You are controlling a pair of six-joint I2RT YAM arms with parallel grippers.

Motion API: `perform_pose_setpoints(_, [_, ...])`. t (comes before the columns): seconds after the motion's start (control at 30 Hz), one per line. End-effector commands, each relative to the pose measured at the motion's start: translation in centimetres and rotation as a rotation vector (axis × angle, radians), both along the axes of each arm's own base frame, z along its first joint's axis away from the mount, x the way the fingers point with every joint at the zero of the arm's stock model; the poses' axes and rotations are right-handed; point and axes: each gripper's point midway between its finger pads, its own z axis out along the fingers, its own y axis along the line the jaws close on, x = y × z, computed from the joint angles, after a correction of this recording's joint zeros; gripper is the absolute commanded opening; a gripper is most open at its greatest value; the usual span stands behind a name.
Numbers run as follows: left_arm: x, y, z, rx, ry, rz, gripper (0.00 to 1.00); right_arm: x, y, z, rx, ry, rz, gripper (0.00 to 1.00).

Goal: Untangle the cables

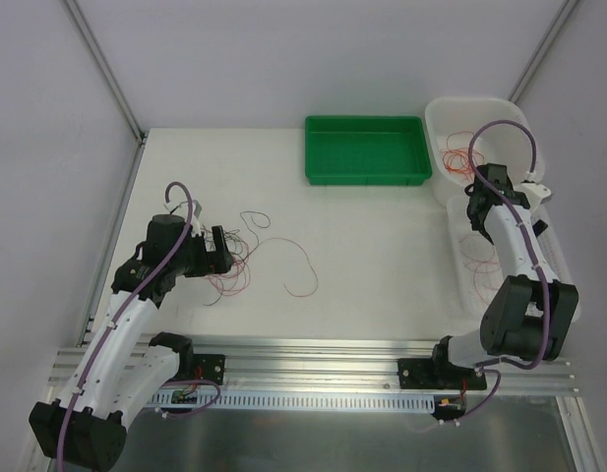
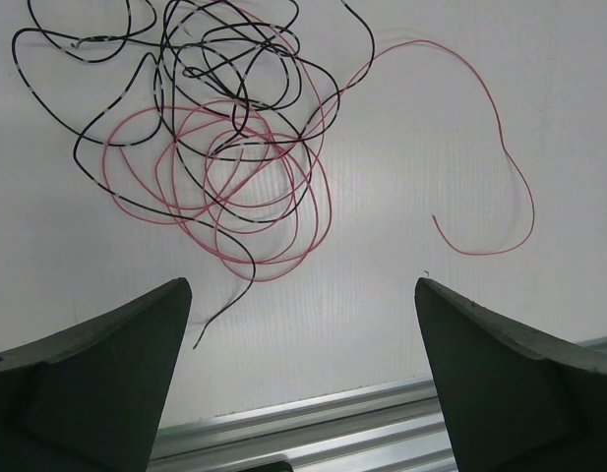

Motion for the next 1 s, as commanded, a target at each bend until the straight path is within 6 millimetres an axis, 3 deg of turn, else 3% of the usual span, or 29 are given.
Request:
perform_pose_setpoints(0.0, [0.3, 0.1, -0.4, 0.025, -0.007, -0.014, 0.99, 0.9, 2.2, 2.4, -0.005, 0.021, 0.106, 0.99])
perform_pose_setpoints(0.07, [0.3, 0.1, -0.6, 0.028, 0.002, -0.013, 0.99, 1.0, 3.4, 3.5, -0.022, 0.03, 0.17, 0.99])
perform_pose_setpoints(0.17, [0.3, 0.1, -1.0, 0.03, 0.021, -0.012, 0.99, 2.6, 7.2, 4.4, 0.044, -0.026, 0.374, 0.99])
perform_pose_setpoints(0.2, [0.4, 0.1, -1.1, 0.033, 0.023, -0.013, 0.99, 3.1, 10.1, 4.4, 0.132, -0.068, 0.491, 1.0])
perform_pose_setpoints(0.27, [0.4, 0.2, -1.4, 0.039, 0.037, -0.012, 0.99, 4.1, 13.5, 4.6, 0.199, -0.111, 0.67, 1.0])
perform_pose_setpoints(0.3, [0.4, 0.3, -1.5, 0.044, 0.041, -0.008, 0.99, 4.3, 17.1, 4.5, 0.284, -0.131, 0.813, 0.99])
perform_pose_setpoints(0.37, [0.5, 0.4, -1.8, 0.054, 0.053, -0.002, 0.99, 4.2, 20.3, 4.3, 0.333, -0.164, 0.928, 1.0])
perform_pose_setpoints(0.4, [0.5, 0.5, -1.9, 0.058, 0.056, 0.005, 0.99, 3.7, 23.3, 4.0, 0.378, -0.158, 1.029, 1.0])
perform_pose_setpoints(0.6, [0.6, 0.4, -3.3, 0.066, 0.127, 0.008, 0.99, 0.9, 33.3, -1.3, 0.487, -0.028, 1.285, 0.95])
perform_pose_setpoints(0.67, [0.5, 0.0, -3.8, 0.05, 0.16, -0.007, 0.99, 0.4, 35.4, -3.7, 0.509, 0.026, 1.305, 0.93])
perform_pose_setpoints(0.83, [0.4, 0.3, -4.2, 0.063, 0.18, 0.01, 0.99, -1.8, 42.0, -7.0, 0.581, 0.023, 1.364, 0.88])
perform_pose_setpoints(0.97, [0.5, 0.9, -4.0, 0.088, 0.167, 0.029, 0.99, -3.4, 45.0, -10.2, 0.585, 0.102, 1.351, 0.85])
